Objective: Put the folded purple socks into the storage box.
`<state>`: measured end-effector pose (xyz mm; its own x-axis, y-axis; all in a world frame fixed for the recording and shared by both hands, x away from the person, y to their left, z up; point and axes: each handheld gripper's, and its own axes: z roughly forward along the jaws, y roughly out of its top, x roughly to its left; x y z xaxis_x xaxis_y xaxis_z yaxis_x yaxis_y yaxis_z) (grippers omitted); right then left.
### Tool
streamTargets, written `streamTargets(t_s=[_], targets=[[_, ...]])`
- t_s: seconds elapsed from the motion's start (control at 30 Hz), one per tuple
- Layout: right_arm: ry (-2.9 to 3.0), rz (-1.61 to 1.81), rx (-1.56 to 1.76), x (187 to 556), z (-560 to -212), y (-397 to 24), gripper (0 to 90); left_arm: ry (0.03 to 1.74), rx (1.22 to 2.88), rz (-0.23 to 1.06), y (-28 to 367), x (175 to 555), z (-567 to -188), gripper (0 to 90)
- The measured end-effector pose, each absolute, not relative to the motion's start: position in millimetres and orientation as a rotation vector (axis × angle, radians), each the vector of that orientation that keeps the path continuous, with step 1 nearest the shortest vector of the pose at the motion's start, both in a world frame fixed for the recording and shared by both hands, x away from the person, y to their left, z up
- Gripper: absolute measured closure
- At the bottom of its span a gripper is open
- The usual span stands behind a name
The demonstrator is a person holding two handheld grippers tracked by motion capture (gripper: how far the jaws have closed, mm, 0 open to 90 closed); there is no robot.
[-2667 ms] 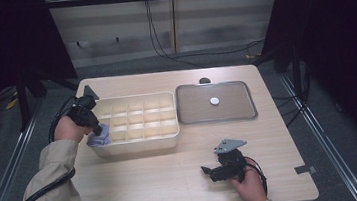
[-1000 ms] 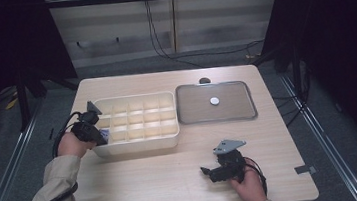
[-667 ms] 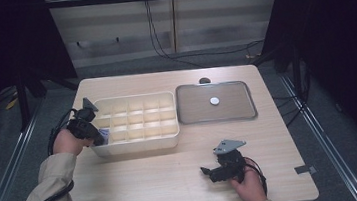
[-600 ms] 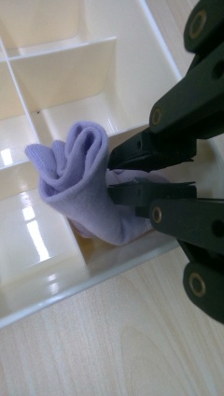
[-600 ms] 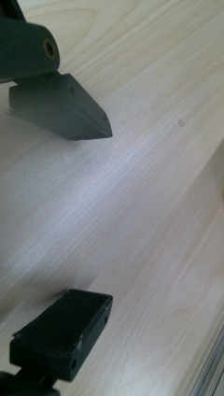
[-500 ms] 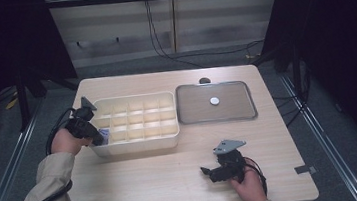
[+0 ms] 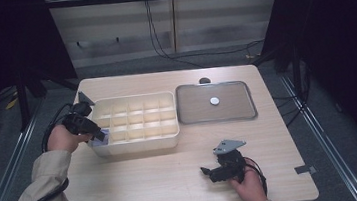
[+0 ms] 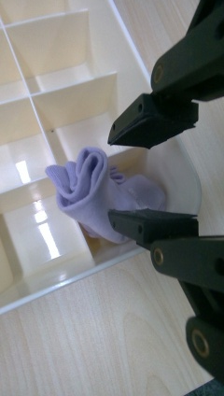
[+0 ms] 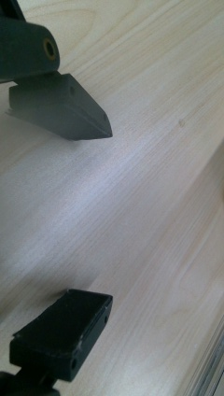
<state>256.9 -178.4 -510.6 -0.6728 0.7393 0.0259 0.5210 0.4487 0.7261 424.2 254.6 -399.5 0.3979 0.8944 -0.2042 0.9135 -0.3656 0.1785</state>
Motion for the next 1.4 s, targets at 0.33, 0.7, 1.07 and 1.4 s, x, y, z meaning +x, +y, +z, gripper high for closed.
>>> streamTargets(t_s=[0.33,0.7,1.07,1.4], targets=[[2.409,1.053,1.081,257,-511,-178,16.1,1.551,2.397,-0.097,248,422,-392,46.8],[2.409,1.053,1.081,257,-511,-178,16.1,1.518,2.41,-0.098,242,421,-389,38.3],[2.409,1.053,1.081,257,-511,-178,16.1,1.482,2.409,-0.09,235,419,-384,30.1],[2.408,1.053,1.081,257,-511,-178,16.1,1.465,2.404,-0.086,233,417,-383,27.4]])
